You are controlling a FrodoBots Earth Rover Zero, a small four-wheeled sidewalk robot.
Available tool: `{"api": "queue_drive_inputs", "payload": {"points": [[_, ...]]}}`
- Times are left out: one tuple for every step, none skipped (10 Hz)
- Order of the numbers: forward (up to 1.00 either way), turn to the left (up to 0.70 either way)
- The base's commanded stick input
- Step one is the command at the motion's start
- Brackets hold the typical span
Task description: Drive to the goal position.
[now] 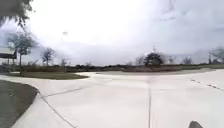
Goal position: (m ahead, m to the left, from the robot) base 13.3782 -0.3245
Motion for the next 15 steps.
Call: {"api": "queue_drive_inputs", "payload": {"points": [[1.0,0.4],[1.0,0.4],[1.0,0.4],[1.0,0.4],[1.0,0.4],[1.0,0.4],[1.0,0.4],[1.0,0.4],[1.0,0.4],[1.0,0.4],[1.0,0.4],[1.0,0.4],[1.0,0.18],[1.0,0.0],[1.0,0.0]]}}
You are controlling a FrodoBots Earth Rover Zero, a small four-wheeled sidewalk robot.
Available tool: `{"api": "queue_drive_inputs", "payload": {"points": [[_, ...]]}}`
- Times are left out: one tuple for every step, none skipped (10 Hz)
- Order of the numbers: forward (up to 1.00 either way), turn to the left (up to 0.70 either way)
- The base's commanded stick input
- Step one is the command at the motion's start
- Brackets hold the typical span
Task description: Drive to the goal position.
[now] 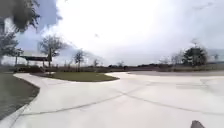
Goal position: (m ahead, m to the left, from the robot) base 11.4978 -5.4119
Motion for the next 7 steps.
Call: {"api": "queue_drive_inputs", "payload": {"points": [[1.0,0.0],[1.0,0.0],[1.0,0.0],[1.0,0.0],[1.0,0.0],[1.0,0.1],[1.0,0.23]]}}
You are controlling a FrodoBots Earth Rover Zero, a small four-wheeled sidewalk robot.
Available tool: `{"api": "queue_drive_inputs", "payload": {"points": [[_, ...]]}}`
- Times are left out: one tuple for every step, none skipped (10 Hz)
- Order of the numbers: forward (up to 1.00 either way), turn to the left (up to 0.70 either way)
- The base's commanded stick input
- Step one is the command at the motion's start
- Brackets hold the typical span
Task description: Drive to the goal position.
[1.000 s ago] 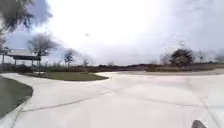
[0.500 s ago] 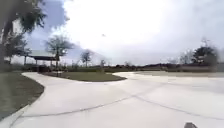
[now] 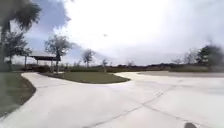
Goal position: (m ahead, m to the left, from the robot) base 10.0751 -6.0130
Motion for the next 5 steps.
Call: {"api": "queue_drive_inputs", "payload": {"points": [[1.0,0.36],[1.0,0.4],[1.0,0.4],[1.0,0.4],[1.0,0.4]]}}
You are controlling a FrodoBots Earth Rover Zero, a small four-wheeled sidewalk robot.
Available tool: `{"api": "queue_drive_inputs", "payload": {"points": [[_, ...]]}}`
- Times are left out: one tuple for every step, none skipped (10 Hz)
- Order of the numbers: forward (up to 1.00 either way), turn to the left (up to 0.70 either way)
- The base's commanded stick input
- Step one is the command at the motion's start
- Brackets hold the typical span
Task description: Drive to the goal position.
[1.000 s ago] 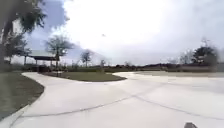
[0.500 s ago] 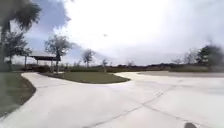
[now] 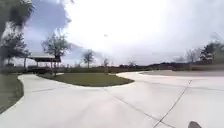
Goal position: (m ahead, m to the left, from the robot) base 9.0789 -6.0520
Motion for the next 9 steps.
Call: {"api": "queue_drive_inputs", "payload": {"points": [[1.0,0.4],[1.0,0.4],[1.0,0.4],[1.0,0.4],[1.0,0.4],[1.0,0.4],[1.0,0.4],[1.0,0.4],[1.0,0.4]]}}
